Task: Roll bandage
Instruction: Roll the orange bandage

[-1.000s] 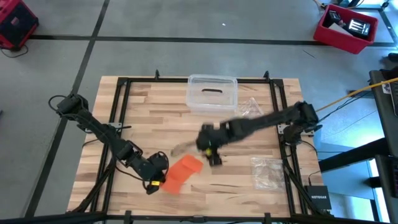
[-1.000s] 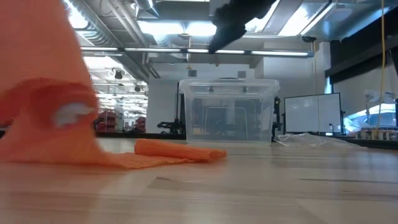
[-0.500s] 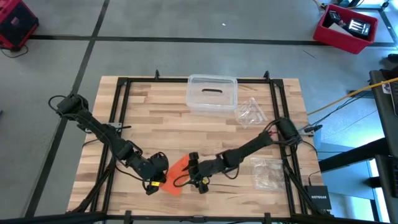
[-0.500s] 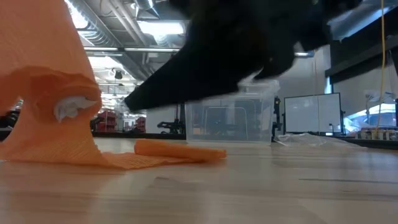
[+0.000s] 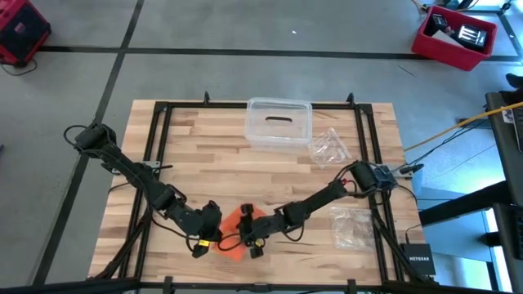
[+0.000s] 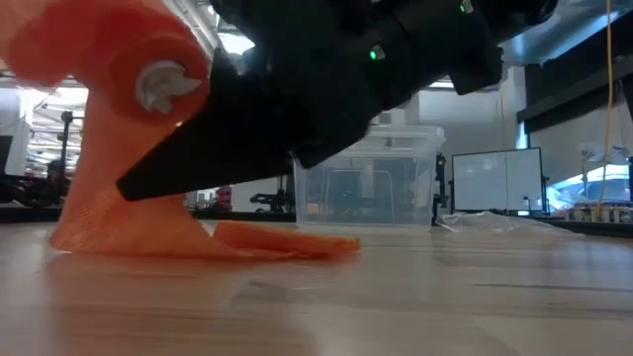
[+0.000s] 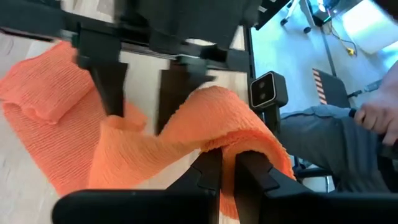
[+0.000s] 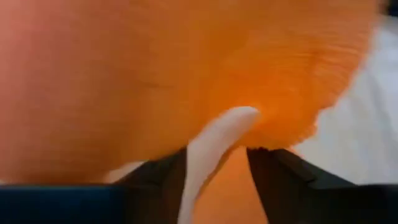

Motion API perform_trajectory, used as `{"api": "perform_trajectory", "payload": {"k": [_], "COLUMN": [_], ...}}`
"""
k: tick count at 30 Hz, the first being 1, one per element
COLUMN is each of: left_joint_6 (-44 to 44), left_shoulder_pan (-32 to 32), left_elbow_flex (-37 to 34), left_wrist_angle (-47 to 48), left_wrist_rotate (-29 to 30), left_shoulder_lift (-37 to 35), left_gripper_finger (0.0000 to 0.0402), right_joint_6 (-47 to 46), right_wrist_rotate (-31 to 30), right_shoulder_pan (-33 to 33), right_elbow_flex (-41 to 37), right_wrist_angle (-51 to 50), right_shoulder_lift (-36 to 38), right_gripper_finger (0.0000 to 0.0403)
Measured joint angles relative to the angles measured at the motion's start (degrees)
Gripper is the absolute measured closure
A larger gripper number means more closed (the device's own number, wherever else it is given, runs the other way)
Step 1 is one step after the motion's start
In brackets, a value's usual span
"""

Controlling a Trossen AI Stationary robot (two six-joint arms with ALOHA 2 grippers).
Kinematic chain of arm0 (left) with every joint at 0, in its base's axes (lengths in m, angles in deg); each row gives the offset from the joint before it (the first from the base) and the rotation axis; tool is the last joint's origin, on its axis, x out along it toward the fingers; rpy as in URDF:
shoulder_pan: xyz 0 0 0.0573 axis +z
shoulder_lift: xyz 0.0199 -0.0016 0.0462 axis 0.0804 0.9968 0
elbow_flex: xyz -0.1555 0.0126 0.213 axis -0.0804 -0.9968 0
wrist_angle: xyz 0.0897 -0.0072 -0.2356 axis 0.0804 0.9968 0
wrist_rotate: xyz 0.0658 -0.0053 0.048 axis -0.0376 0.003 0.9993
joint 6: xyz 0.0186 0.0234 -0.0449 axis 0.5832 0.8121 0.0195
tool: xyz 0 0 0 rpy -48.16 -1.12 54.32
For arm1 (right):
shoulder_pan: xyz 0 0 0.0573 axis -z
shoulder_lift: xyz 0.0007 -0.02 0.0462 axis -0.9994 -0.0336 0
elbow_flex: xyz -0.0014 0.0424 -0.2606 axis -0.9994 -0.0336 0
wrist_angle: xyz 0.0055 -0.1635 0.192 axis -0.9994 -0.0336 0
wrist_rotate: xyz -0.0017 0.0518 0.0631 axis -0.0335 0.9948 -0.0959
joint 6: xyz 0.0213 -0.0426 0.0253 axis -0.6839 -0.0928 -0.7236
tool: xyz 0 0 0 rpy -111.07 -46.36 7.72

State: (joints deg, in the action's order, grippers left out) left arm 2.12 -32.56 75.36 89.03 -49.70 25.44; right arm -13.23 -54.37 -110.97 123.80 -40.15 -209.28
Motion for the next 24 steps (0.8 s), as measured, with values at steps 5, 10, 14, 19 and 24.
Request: {"api": "perform_trajectory", "payload": {"k": [5, 10, 14, 19, 24], "left_joint_6": [0.6, -0.7, -2.2, -3.6, -3.7], "left_shoulder_pan": [-1.1, -4.1, -6.7, -8.8, -9.6], "left_elbow_flex": [0.0, 0.0, 0.0, 0.0, 0.0], "left_wrist_angle": [-0.2, -0.3, -0.2, 0.1, 0.1], "left_wrist_rotate": [0.0, 0.0, 0.0, 0.0, 0.1], "left_shoulder_lift": [0.0, 0.0, 0.0, 0.0, 0.0], "left_gripper_finger": [0.0386, 0.0386, 0.0386, 0.0386, 0.0386], "right_joint_6": [1.0, 2.7, 5.1, 5.5, 2.8], "right_wrist_rotate": [-6.1, -9.4, -13.2, -20.2, -23.2], "right_shoulder_pan": [0.0, 0.0, 0.1, 1.1, 3.0], "right_elbow_flex": [0.0, -0.1, 0.0, 0.0, 0.0], "right_wrist_angle": [-4.7, -15.3, -25.4, -35.7, -44.2], "right_shoulder_lift": [0.5, 8.0, 16.4, 26.7, 33.2], "right_gripper_finger": [0.037, 0.0385, 0.0397, 0.0397, 0.0393]}}
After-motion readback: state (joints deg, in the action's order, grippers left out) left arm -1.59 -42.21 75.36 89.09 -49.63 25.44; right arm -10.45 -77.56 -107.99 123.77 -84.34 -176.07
